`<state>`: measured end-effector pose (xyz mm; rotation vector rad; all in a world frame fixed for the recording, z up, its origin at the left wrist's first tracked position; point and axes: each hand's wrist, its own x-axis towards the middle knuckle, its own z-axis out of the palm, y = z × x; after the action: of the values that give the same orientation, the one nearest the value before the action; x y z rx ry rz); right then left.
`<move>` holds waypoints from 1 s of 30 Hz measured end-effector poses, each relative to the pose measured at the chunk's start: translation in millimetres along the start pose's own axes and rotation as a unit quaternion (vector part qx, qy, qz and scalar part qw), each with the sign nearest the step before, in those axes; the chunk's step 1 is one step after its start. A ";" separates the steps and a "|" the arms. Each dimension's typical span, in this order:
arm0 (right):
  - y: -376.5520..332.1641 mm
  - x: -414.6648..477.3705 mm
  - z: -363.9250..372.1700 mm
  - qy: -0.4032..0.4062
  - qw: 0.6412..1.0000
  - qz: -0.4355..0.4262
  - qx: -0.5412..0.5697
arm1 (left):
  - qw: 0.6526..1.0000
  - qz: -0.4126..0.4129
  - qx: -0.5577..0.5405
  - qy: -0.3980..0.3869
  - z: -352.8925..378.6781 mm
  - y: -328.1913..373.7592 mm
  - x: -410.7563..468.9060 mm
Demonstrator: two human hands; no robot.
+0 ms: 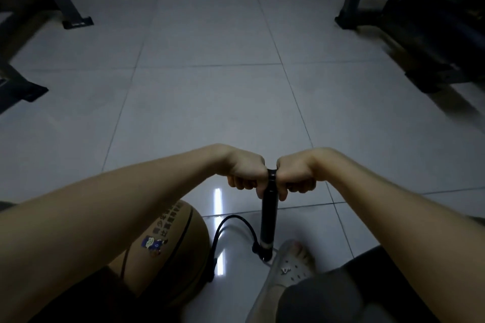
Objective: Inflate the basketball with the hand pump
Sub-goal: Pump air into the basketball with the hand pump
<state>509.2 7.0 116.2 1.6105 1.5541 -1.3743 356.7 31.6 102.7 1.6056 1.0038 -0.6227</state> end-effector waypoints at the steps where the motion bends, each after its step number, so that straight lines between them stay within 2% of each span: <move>1: 3.4 5.7 4.8 -0.004 1.000 0.003 -0.001 | 1.000 -0.001 -0.001 -0.004 5.1 -3.0 6.8; 5: 13.4 21.4 21.4 -0.039 0.999 0.019 -0.011 | 1.000 -0.014 0.001 -0.006 27.8 -11.4 24.9; 10: -1.5 -3.8 20.5 -0.033 0.998 0.034 -0.043 | 0.998 -0.051 0.011 -0.022 24.9 4.5 -4.2; 14: -25.2 -52.1 -17.6 -0.052 0.996 0.047 -0.057 | 0.997 -0.061 0.021 -0.040 -8.8 33.3 -53.2; 20: -57.4 -128.1 -85.8 0.016 1.000 0.007 -0.014 | 1.000 -0.008 0.014 0.005 -74.6 70.6 -130.4; 30: -27.3 -30.8 -27.8 -0.012 0.999 0.013 -0.027 | 0.999 -0.021 -0.029 0.006 -19.7 13.7 -40.0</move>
<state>497.4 24.4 161.1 1.5712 1.5378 -1.3224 346.1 38.2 147.7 1.5422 1.0573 -0.6074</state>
